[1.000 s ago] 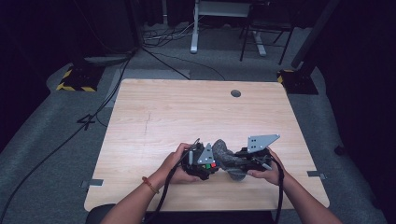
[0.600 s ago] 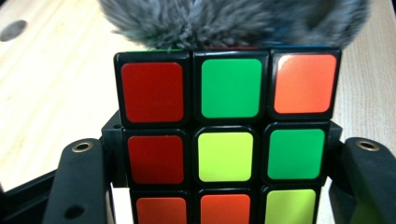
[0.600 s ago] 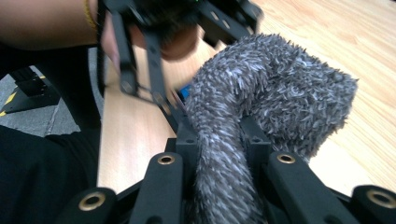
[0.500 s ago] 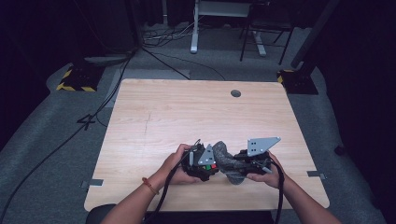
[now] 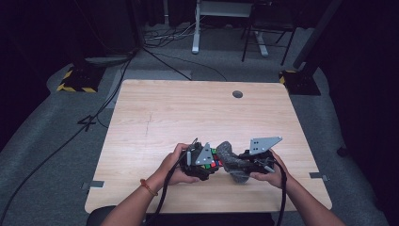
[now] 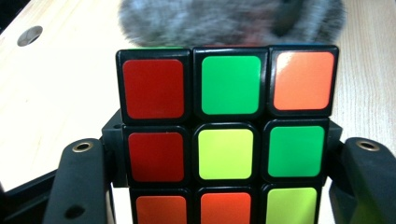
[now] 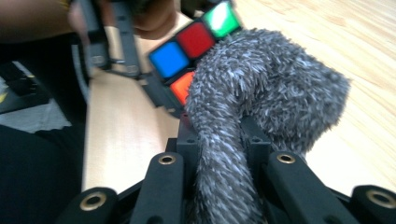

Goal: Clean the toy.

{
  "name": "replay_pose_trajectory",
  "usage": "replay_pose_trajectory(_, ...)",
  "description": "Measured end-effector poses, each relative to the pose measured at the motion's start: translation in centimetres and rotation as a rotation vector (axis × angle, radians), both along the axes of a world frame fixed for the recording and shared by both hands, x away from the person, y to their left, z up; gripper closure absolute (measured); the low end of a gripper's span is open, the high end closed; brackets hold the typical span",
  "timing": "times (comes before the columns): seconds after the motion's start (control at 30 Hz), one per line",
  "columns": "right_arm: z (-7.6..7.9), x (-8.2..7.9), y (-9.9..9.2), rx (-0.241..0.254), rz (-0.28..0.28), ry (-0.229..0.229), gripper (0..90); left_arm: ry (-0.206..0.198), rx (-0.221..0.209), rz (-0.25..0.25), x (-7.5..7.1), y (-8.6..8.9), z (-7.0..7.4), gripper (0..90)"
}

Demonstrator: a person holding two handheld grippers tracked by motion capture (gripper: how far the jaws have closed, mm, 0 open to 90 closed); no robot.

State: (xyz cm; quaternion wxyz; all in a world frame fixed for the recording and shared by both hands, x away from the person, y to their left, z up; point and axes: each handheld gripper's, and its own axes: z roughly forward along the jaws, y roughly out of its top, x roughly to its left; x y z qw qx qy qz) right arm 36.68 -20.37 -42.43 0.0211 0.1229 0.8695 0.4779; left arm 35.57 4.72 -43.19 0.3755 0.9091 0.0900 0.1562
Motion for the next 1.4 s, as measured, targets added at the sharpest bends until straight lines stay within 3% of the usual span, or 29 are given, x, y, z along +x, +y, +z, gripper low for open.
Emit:
replay_pose_trajectory(0.23,1.3,-1.4,1.2,0.033,0.063,-0.033,75.2,0.012,0.022,-0.001,0.2,-0.7,-0.7,33.3)
replay_pose_trajectory(0.43,2.2,-1.7,1.6,0.019,0.008,-0.063,75.1,-0.005,0.034,-0.031,-0.4,-1.4,-0.8,33.3)
replay_pose_trajectory(0.6,1.9,-1.2,1.2,-0.002,-0.017,-0.061,75.0,-0.006,0.044,-0.039,-0.7,-1.4,-0.7,33.3)
replay_pose_trajectory(0.8,1.2,-0.4,0.5,-0.024,-0.043,-0.050,75.2,-0.003,0.010,-0.037,-0.7,-0.7,0.0,33.3)
replay_pose_trajectory(1.03,1.3,-1.3,0.6,-0.023,0.009,-0.046,75.2,-0.002,-0.002,-0.019,-0.3,-0.2,0.1,33.3)
replay_pose_trajectory(1.27,2.1,-2.1,1.7,0.024,0.046,-0.066,75.0,0.026,0.033,-0.036,-0.4,-1.1,-0.8,33.3)
replay_pose_trajectory(1.4,2.2,-2.1,1.9,0.033,0.043,-0.074,75.0,0.013,0.056,-0.053,-0.8,-1.8,-1.0,33.3)
